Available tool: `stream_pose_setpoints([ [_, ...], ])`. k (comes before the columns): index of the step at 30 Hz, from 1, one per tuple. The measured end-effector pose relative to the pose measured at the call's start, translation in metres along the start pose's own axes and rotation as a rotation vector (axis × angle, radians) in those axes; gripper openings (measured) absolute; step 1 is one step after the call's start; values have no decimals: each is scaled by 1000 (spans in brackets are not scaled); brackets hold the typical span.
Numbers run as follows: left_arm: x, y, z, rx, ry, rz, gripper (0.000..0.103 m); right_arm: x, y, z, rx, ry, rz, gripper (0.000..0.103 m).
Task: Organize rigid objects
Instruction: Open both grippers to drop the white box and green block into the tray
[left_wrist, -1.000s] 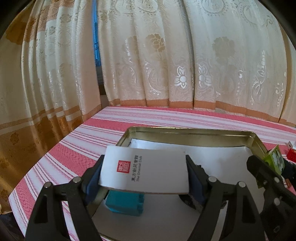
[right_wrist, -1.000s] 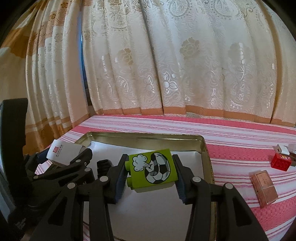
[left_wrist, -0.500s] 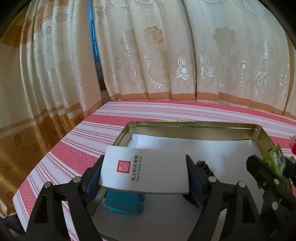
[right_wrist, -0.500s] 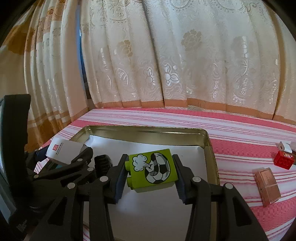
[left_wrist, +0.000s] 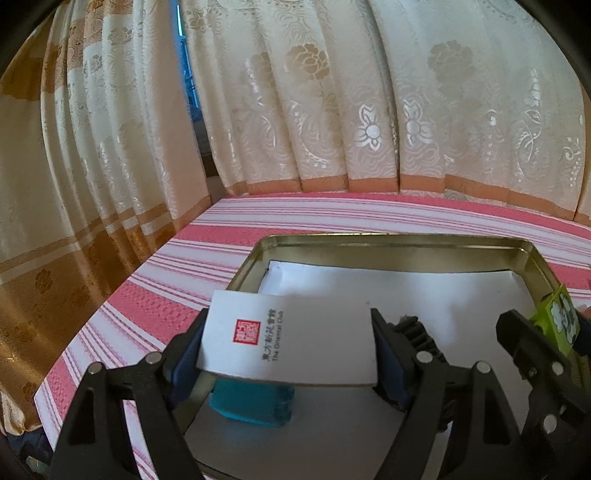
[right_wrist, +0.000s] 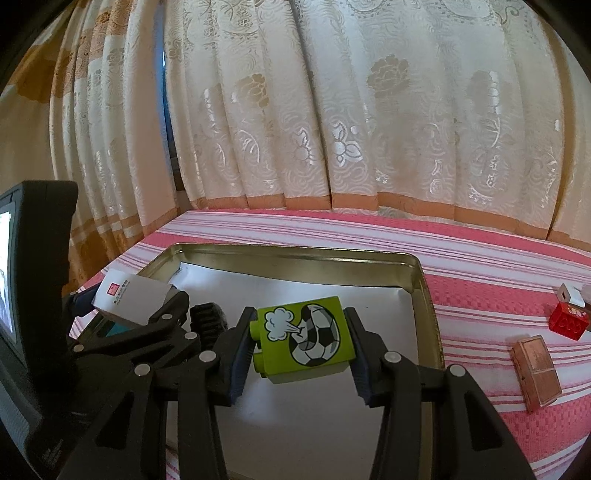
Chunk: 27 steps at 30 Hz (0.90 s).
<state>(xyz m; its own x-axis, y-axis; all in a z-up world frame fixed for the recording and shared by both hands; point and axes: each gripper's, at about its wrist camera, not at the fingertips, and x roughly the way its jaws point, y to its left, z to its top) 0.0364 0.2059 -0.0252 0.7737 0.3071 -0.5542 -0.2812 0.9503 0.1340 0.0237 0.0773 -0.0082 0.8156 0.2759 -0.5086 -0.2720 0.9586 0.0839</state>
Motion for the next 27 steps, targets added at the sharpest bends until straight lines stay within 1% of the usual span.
stream_pose_setpoints([
  [3, -1, 0, 0, 1, 1, 21, 82, 2, -2, 1, 7, 11, 13, 49],
  [4, -1, 0, 0, 1, -4, 33, 85, 3, -2, 1, 9, 14, 19, 49],
  [5, -2, 0, -1, 0, -7, 51, 92, 3, -3, 1, 12, 14, 24, 50],
  [6, -3, 1, -1, -6, -12, 84, 95, 3, -3, 2, 13, 15, 25, 51],
  [7, -4, 2, -1, -12, -16, 101, 103, 3, -4, 2, 17, 12, 23, 54],
  [8, -5, 3, -1, -20, -22, 112, 103, 3, -4, 1, 22, 10, 20, 60],
  [9, -6, 6, -1, -30, -26, 105, 103, 2, -6, 1, 33, 5, 15, 64],
  [11, -6, 10, -2, -50, -23, 84, 103, -1, -11, 1, 59, -7, 1, 79],
  [13, -5, 12, -2, -63, -13, 57, 103, -4, -15, 1, 78, -23, -3, 83],
  [20, -6, 9, -3, -72, -4, 52, 103, -11, -17, 0, 91, -54, -19, 83],
  [27, -12, 4, -6, -66, -16, 53, 103, -15, -19, 0, 96, -71, -24, 83],
])
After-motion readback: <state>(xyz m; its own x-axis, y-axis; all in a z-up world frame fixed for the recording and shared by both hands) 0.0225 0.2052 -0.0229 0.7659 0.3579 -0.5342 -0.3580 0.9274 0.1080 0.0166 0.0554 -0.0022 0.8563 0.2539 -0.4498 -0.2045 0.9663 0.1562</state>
